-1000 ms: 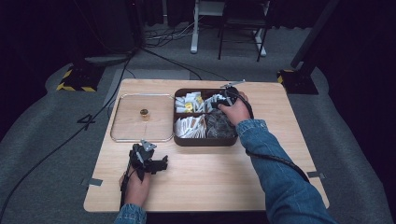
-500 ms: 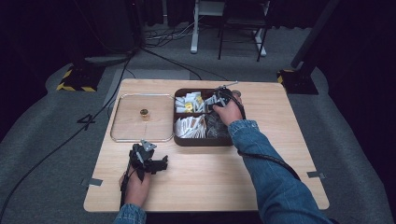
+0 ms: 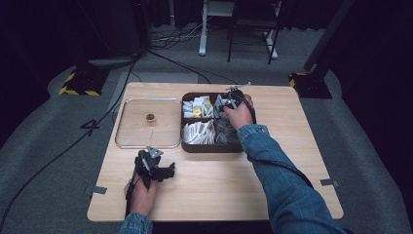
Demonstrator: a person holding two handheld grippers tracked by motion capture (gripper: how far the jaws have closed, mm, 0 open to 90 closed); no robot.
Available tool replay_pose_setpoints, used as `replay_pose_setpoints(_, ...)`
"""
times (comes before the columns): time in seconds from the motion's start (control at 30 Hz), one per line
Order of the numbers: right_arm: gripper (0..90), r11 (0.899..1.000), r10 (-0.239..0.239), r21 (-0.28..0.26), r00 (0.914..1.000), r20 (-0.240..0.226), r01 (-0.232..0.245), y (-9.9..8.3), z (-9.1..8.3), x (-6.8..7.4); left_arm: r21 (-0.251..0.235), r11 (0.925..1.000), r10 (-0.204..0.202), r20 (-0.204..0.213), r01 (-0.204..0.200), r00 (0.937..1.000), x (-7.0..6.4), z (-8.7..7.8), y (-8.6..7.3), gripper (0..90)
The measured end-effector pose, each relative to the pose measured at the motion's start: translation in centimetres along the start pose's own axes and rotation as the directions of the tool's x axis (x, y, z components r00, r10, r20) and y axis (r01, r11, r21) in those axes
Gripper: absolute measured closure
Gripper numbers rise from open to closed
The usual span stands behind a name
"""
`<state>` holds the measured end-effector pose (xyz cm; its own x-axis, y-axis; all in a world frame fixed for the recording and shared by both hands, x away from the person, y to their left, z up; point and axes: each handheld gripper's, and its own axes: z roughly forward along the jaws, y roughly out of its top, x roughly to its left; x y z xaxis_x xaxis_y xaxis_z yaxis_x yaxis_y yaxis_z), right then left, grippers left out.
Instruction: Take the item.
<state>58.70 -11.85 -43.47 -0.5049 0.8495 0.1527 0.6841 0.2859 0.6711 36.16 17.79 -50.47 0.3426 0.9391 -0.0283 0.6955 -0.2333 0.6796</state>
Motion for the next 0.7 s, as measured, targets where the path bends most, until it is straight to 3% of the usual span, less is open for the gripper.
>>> replay_pose_setpoints(0.27, 85.4, 0.999, -0.01, -0.041, 0.9998, -0.016, 0.009, 0.6, -1.8, -0.4, -0.001, 1.0, 0.001, -0.001, -0.001, 1.0, 0.0, 0.0, 0.0, 8.3)
replay_pose_setpoints(0.7, 85.5, 0.992, -0.025, -0.124, 0.9959, -0.087, 0.015, 1.4, -6.1, -1.0, 0.003, 1.0, 0.002, 0.0, -0.002, 1.0, 0.0, 0.0, 0.0, 8.3)
